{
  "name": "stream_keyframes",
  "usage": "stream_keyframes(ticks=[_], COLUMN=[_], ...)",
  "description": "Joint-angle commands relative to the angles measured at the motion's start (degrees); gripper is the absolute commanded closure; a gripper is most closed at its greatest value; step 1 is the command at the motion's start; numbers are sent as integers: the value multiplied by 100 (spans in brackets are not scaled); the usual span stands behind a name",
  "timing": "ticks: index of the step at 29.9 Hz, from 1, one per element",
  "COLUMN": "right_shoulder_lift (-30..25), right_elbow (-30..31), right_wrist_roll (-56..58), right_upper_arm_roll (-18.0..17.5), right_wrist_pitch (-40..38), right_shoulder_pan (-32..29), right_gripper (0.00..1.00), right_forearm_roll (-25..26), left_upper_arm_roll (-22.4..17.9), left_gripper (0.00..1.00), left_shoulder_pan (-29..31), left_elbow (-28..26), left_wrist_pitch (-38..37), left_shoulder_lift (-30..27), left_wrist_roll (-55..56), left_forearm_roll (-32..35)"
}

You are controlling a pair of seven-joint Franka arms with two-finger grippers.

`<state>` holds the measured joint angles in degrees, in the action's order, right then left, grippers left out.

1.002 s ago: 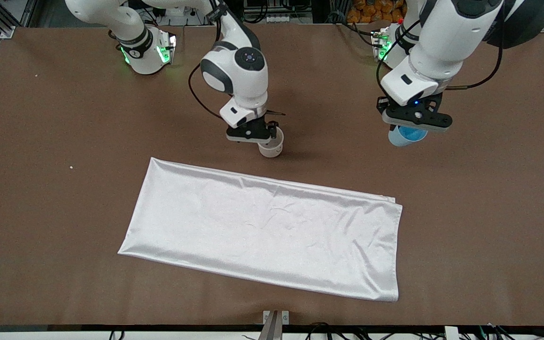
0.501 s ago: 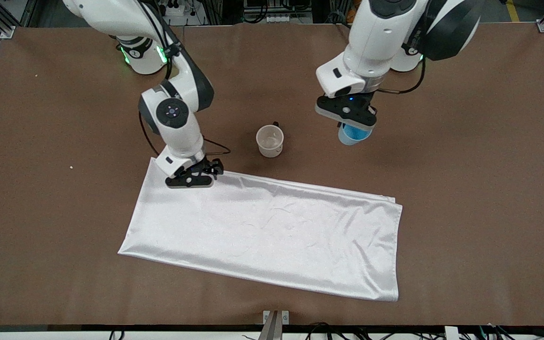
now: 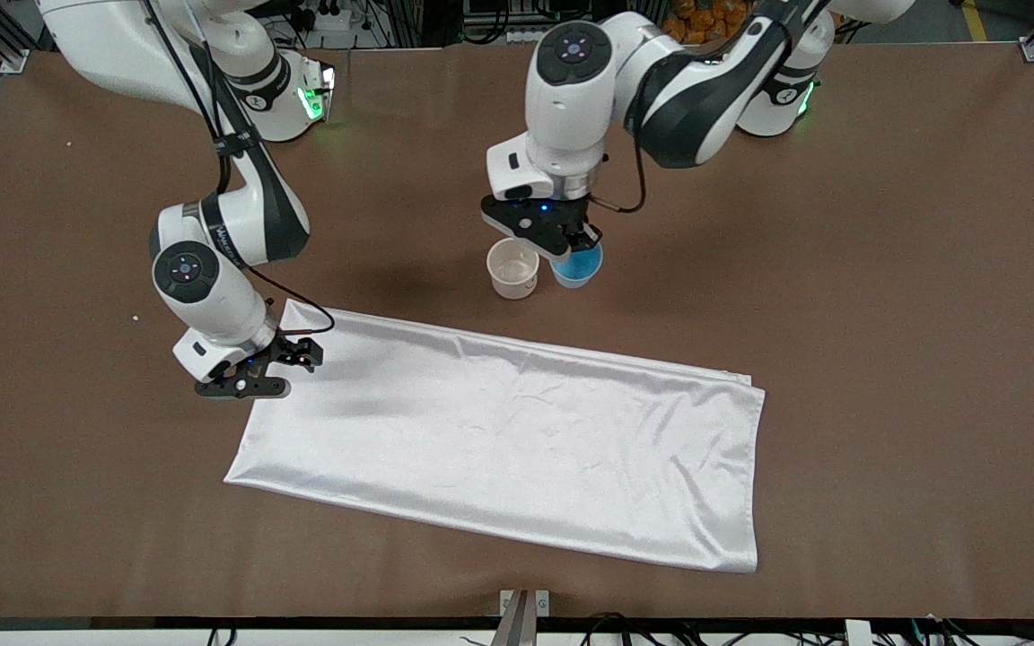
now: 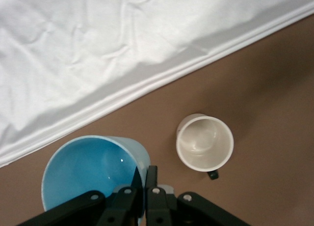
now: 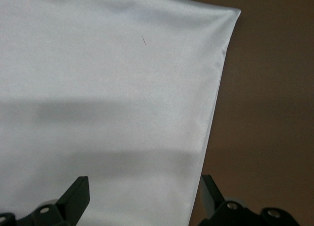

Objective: Place blue cup into white mug on table

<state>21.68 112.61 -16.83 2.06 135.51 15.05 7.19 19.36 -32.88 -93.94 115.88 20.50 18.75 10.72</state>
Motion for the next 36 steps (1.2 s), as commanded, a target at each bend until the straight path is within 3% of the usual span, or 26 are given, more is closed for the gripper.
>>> stream_keyframes(ticks=[1,6,20,29,36], right_shoulder_lift=[-85,-190,-919,-1666,-2404], right_elbow=[278,489,586,560,288], right_wrist_roll=[206,478,707,716,716], right_upper_arm_roll=[-83,-109,-100,-100,-92], right_wrist_pitch=[168,344,-156,-1105,-2334], right_shoulder_pan=[-160,-467,-1012,-1154,-1136], right_gripper=[0,0,0,0,0], right_forearm_roll=[-113,-121,-130,-130,-130], left_upper_arm_roll=[-20,-29,-29,-55,-55], left_gripper=[100,100,100,100,100], left_shoulder_pan=[-307,-315,-544,-755,-729], left_elbow=[271,315,649,535,272], left_wrist_pitch=[539,1059,1086,1077,1077], left_shoulder_lift=[568,859,1211,1228,1167], left_wrist_roll=[489,516,841,1201,1193], left_forearm_roll=[535,607,615,668,712])
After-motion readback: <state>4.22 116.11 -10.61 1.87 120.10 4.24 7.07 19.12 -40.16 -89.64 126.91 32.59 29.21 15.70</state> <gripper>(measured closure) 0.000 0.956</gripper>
